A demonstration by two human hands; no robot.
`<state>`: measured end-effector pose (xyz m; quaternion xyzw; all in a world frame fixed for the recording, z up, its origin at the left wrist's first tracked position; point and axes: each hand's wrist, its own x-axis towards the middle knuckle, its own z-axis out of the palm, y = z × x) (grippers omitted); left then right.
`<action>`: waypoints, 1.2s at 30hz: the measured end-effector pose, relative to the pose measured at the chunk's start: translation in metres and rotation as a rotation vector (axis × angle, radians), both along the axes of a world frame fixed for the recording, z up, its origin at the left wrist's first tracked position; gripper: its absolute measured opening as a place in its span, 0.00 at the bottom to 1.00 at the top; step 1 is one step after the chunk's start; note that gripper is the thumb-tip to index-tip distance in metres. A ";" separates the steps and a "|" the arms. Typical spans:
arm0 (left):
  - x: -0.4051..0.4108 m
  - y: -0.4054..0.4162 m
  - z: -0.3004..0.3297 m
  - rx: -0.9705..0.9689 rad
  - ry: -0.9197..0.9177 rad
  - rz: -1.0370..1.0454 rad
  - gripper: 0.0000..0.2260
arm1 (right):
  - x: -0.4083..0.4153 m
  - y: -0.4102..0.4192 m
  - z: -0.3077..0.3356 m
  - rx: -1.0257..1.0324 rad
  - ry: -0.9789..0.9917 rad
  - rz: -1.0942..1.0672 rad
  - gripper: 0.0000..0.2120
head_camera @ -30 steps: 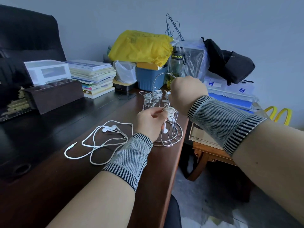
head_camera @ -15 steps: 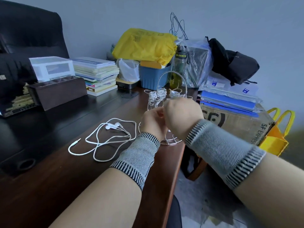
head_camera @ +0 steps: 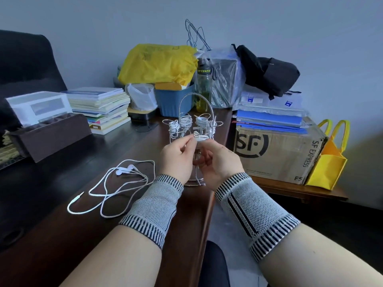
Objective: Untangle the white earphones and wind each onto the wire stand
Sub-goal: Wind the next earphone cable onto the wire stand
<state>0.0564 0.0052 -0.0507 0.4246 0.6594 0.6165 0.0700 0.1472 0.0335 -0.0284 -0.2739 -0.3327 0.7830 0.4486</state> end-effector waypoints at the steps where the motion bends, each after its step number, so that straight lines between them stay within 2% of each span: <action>1: 0.000 0.000 0.000 0.004 -0.008 0.002 0.11 | -0.002 0.000 -0.001 -0.008 0.024 0.006 0.06; 6: -0.002 0.002 0.000 0.000 -0.017 0.002 0.10 | 0.000 -0.011 -0.001 -0.046 0.072 -0.109 0.06; 10: -0.002 0.004 -0.002 0.012 -0.118 -0.048 0.08 | -0.004 -0.019 0.000 0.042 -0.030 -0.254 0.06; 15: -0.003 0.004 -0.001 0.019 -0.103 -0.040 0.13 | -0.012 -0.023 0.001 -0.153 0.091 -0.202 0.06; 20: -0.005 0.004 0.000 0.030 -0.116 -0.055 0.11 | -0.014 -0.023 -0.002 -0.273 0.117 -0.183 0.09; 23: -0.005 0.003 0.000 0.045 -0.127 -0.072 0.12 | -0.016 -0.025 -0.003 -0.268 0.114 -0.194 0.08; 28: -0.008 0.004 -0.002 0.032 -0.113 -0.081 0.05 | -0.018 -0.028 -0.003 -0.250 0.076 -0.226 0.07; 34: -0.009 0.003 -0.002 0.051 -0.133 -0.114 0.05 | -0.017 -0.032 0.000 -0.214 0.049 -0.268 0.02; 36: -0.009 0.002 -0.002 0.061 -0.118 -0.120 0.05 | -0.018 -0.033 0.002 -0.213 0.052 -0.272 0.03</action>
